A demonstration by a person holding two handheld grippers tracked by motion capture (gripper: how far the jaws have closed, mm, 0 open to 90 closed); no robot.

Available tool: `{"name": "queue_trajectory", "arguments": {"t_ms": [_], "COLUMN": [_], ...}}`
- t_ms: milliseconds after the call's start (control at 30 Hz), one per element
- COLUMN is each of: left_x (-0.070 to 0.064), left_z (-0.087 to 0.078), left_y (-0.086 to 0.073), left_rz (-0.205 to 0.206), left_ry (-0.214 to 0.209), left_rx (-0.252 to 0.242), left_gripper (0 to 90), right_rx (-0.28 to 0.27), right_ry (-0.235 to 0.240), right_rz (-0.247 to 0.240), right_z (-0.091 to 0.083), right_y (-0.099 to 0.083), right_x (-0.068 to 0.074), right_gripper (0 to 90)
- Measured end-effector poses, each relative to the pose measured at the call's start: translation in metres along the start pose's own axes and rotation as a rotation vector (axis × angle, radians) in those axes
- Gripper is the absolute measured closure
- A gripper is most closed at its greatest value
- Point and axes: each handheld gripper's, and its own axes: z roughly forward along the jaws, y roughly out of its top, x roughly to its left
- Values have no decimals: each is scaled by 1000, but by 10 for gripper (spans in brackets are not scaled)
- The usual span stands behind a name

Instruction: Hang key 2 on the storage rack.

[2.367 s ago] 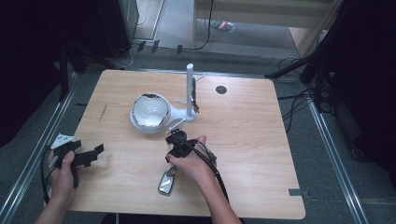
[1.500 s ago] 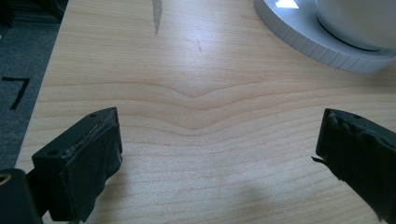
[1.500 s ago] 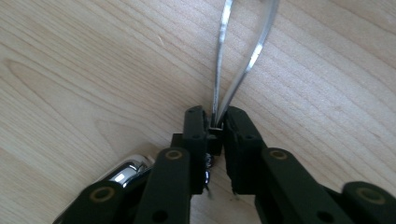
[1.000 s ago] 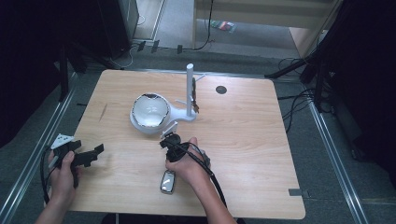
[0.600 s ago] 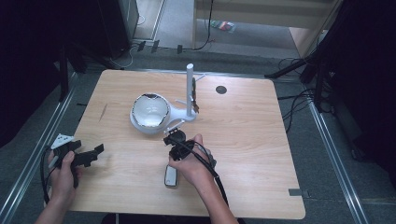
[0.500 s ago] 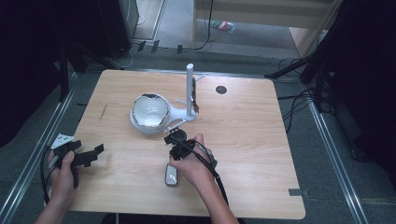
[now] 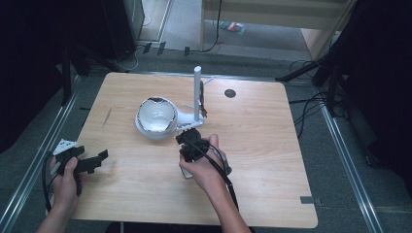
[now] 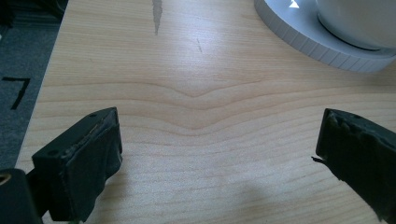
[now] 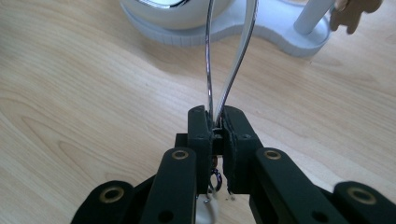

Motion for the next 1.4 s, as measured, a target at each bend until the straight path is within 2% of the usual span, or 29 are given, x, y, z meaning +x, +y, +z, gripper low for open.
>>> {"name": "queue_trajectory", "arguments": {"t_ms": [433, 867, 1200, 1400], "left_x": [0, 0, 0, 0], "left_z": [0, -1, 0, 0], "left_y": [0, 0, 0, 0], "left_rz": [4, 1, 3, 5], "left_ry": [0, -3, -1, 0], "left_rx": [0, 0, -1, 3], "left_gripper": [7, 7, 7, 7], "right_rx": [-135, -253, -293, -286], "right_ry": [-30, -90, -138, -152], "right_rz": [43, 90, 127, 143], "right_z": [-17, -32, -27, -18], "right_y": [4, 11, 19, 23], "right_x": [-7, -17, -30, -37], "right_gripper": [838, 838, 838, 838]}}
